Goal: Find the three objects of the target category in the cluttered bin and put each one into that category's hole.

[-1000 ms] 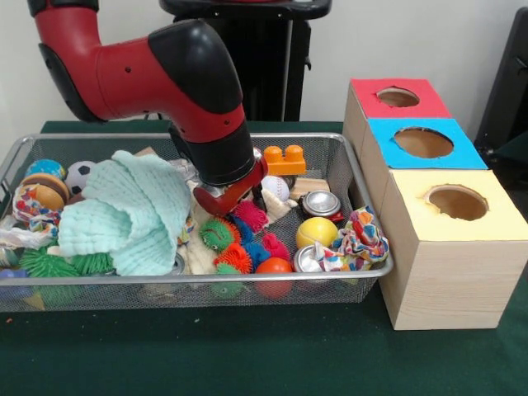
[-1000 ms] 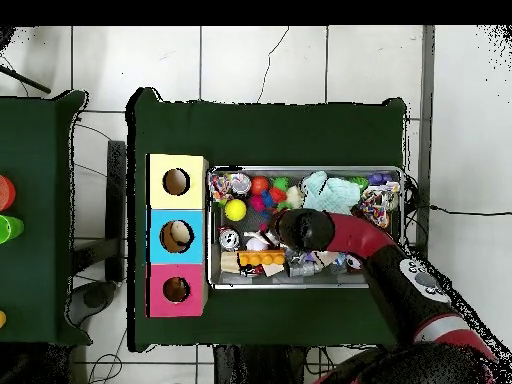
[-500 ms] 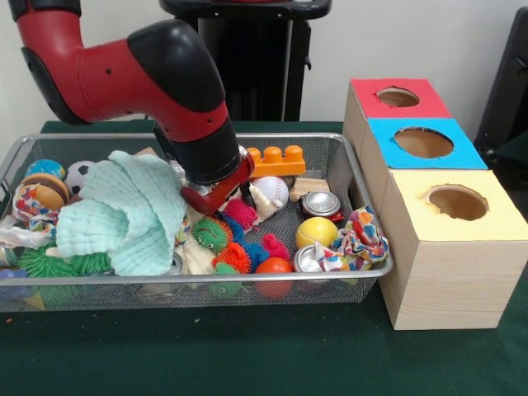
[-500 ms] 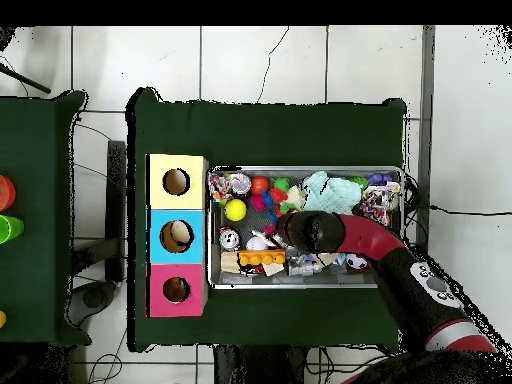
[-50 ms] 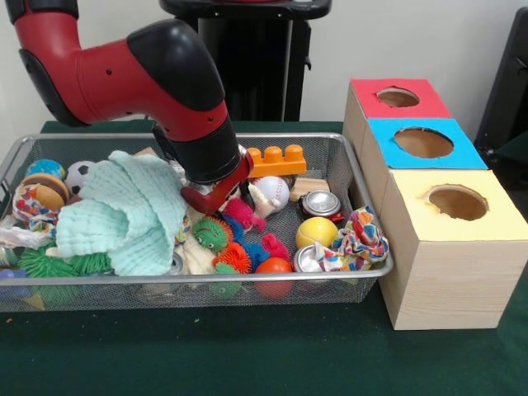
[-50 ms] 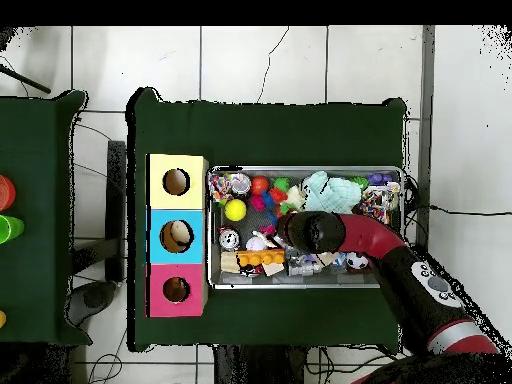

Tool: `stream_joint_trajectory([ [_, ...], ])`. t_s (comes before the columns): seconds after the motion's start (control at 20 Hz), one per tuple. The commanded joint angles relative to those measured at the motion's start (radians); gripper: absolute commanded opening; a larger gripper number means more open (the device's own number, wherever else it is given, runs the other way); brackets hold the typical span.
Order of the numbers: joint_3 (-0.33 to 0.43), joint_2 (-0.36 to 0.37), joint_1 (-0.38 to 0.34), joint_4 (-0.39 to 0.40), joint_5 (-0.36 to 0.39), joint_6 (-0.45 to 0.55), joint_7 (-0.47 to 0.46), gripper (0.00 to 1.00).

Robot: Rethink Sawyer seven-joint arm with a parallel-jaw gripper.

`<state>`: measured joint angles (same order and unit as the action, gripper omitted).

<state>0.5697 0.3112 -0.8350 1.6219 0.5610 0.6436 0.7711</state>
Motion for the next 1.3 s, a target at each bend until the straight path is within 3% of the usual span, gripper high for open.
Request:
stream_joint_trajectory([
  [0.05,-0.097,-0.098,-0.073,-0.125,0.199,0.152,-0.322,1.0],
  [0.45,-0.058,-0.102,-0.107,-0.1,0.21,0.121,-0.303,1.0],
  [0.5,-0.059,-0.102,-0.104,-0.104,0.211,0.137,-0.301,0.0],
  [0.7,-0.031,-0.114,-0.136,-0.096,0.207,0.134,-0.343,0.0],
  [1.1,-0.044,-0.106,-0.116,-0.109,0.226,0.157,-0.331,0.0],
  [1.3,-0.035,-0.06,-0.098,-0.121,0.213,0.244,-0.361,0.0],
])
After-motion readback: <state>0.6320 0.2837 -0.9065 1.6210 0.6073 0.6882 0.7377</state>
